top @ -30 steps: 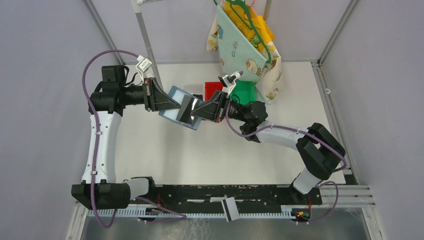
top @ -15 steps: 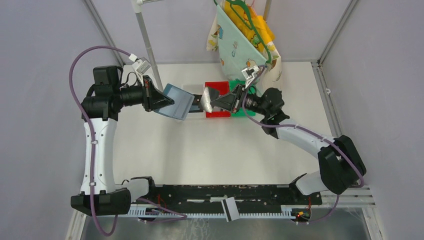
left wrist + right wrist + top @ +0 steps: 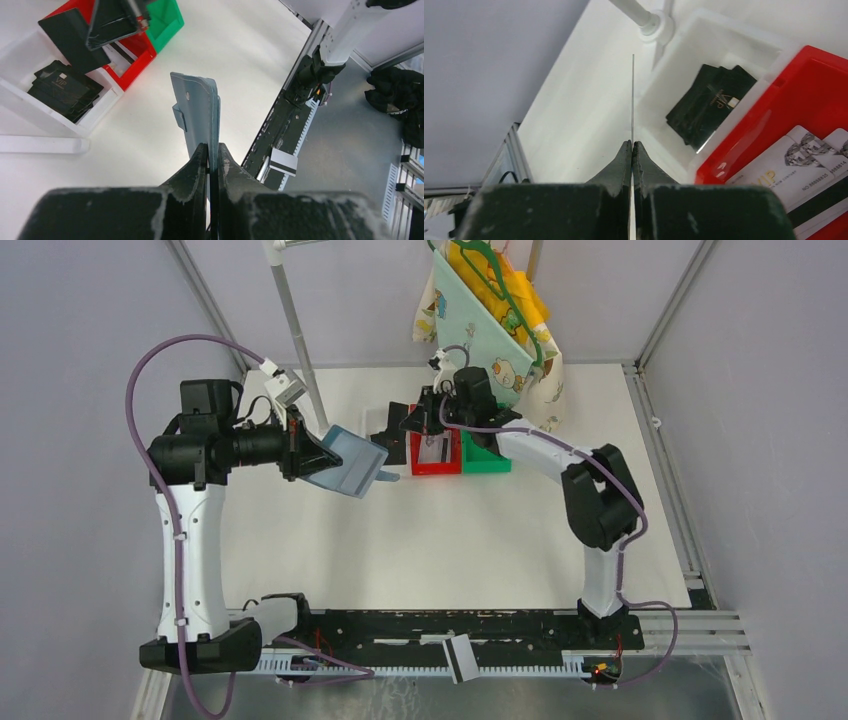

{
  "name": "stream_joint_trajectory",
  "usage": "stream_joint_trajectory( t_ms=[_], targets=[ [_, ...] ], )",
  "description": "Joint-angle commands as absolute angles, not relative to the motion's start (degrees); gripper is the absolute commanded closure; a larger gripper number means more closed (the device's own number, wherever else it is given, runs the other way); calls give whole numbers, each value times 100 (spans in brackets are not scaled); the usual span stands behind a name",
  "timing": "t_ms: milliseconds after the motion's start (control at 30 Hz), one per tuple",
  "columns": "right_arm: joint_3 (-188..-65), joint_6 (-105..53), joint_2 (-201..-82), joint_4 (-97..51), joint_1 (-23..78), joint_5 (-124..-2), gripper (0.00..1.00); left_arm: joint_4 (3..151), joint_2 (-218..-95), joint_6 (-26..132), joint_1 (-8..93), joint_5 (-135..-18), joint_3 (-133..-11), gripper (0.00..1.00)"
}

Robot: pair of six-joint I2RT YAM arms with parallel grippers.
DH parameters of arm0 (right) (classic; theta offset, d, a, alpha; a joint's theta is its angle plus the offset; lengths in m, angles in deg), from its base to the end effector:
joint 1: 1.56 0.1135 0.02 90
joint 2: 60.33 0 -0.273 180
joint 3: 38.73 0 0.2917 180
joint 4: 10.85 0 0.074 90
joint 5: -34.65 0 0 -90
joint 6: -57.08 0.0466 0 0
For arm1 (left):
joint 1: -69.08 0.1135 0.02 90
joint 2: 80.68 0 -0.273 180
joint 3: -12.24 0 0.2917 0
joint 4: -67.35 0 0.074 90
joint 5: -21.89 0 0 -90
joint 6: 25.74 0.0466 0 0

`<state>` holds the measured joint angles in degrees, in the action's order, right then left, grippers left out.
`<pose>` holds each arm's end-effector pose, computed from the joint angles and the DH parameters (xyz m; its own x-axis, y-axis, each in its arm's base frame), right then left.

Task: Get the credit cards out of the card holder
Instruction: Place the credit card in the storage box.

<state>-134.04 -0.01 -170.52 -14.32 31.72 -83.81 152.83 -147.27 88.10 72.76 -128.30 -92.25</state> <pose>0.4102 0.2958 0.2586 -0.6885 0.1194 -0.7153 -0.5795 0.5025 0.6416 0.2094 -0.0270 0.4715 -0.4507 0.1724 -0.8759 0.8028 0.5073 -0.3132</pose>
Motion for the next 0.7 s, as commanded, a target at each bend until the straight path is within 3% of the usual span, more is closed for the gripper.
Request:
stream_joint_trajectory(
  t_ms=[0,433,600,667],
  targets=[
    [-14366,-349,-17736,-2065,3250,-8121,100,15550,-14512,9334,7294,-13216,-9362,96],
    [-15325,-290,-18908,-2056,3432,-7576,98,15584,-14495,9154,7256,-13650,-9137,97],
    [-15664,-321,-19155,-2197,3483,-7484,79,15157,-14373,8799,7253,-13653,-9017,98],
    [-15699,-384,-19128,-2256,3483,-7426,63,15156,-14370,8774,7248,-13694,-9031,98]
  ],
)
